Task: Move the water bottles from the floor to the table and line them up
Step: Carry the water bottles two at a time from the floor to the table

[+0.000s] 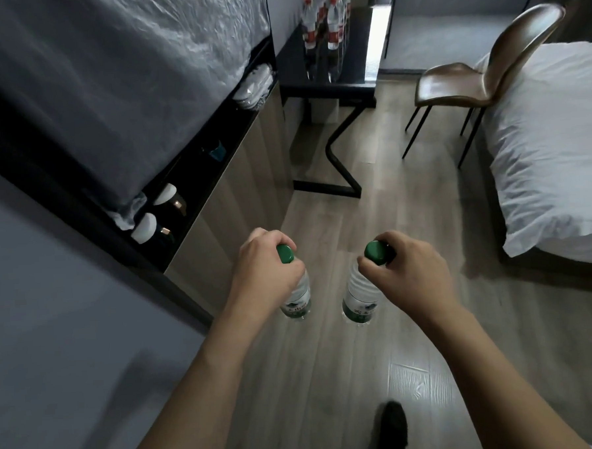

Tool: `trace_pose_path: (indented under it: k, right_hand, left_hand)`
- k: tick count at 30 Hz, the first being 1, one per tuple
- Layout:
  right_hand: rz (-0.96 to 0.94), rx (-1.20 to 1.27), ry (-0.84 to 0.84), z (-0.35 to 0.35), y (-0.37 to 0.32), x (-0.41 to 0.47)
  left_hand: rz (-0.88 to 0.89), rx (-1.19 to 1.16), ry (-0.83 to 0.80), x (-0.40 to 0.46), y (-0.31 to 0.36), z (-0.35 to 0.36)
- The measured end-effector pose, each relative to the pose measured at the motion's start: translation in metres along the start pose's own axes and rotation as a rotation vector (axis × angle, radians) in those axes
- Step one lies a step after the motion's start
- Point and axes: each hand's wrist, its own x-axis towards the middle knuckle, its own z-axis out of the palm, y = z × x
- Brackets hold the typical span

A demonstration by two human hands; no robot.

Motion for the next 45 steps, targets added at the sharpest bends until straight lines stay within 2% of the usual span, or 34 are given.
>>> trace_pose_path:
  k: [7,15,22,36,45]
  right_hand:
    - [0.008,0.016,-0.012,0.001,0.040,0.085]
    - [-0.029,-0.021,-0.008,-0.028,0.093,0.212]
    - [-0.013,-0.018,0.043,-0.049,0.123,0.323]
    - [0.085,-0.023,0.094,-0.014,0.151,0.552]
    - [0.115,0.002,0.109,-0.010,0.179,0.687]
  left_hand:
    - [-0.013,0.018,-0.008,0.074,0.029,0.035]
    - [-0.007,-0.007,-0.017,0.191,0.099,0.083]
    - [0.068,-0.046,0.009,0.304,0.159,0.113]
    - [0.179,-0.032,-0.122,0.542,0.209,0.167]
    - [0.184,0.014,-0.130,0.675,0.250,0.205]
